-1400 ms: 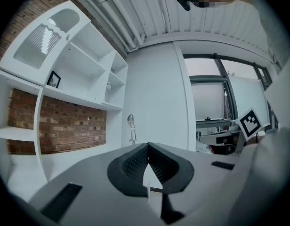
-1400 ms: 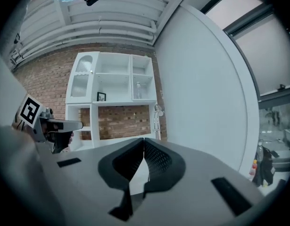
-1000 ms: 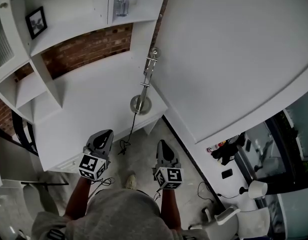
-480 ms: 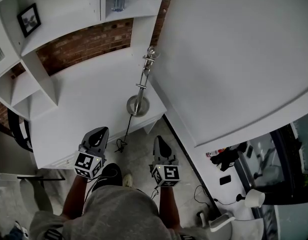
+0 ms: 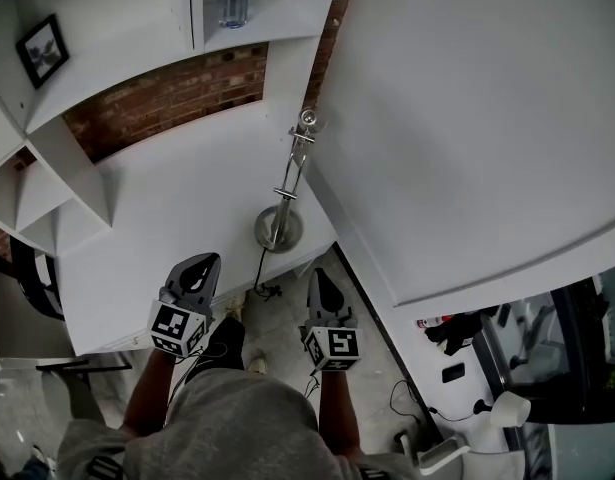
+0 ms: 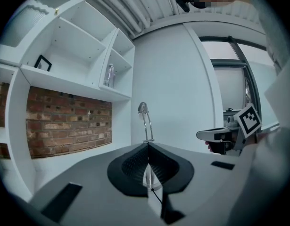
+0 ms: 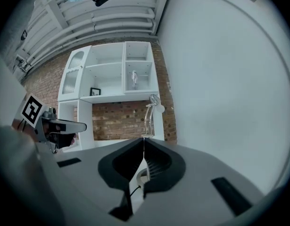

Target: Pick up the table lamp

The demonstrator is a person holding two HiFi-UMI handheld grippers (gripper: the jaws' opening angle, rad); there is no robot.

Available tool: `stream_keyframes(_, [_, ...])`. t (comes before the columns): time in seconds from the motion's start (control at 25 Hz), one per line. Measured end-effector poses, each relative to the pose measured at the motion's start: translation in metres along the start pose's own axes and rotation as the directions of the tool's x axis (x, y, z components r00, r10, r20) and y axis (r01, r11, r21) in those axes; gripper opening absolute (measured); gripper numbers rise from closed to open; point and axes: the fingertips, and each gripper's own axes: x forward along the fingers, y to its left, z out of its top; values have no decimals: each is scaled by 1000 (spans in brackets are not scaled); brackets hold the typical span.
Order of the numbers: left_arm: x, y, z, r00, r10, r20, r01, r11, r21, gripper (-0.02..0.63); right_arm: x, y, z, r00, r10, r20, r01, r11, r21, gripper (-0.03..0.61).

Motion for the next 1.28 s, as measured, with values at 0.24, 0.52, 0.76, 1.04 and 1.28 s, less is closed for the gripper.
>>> stream_keyframes(0.24, [47,38,9,1000,-13,3,13,1000,8,3,58,-7,3,1000,5,3,-5,1000,-1,23])
stream_keyframes(0.52, [93,66,-5,999,-21,-27,20,1000,-23,3,105,-16,-4,1000,16,-11,-16,1000,-7,23])
stream_keyframes(0.76, [115,78,-17,998,-32,-52,30,999,-38,3,130,-20,-17,999,31,-21,-31,999,11,23])
stream_keyframes(1.04, [127,95,-25,997,-22,-71,19,999,-41,3,151,-21,-34,999,34,-41,-33,999,32,23])
stream_keyframes(1.28, [128,103,-32,997,-14,-82,10,999,-50,3,163,-21,-41,998,54,-45,-53,998,29,23])
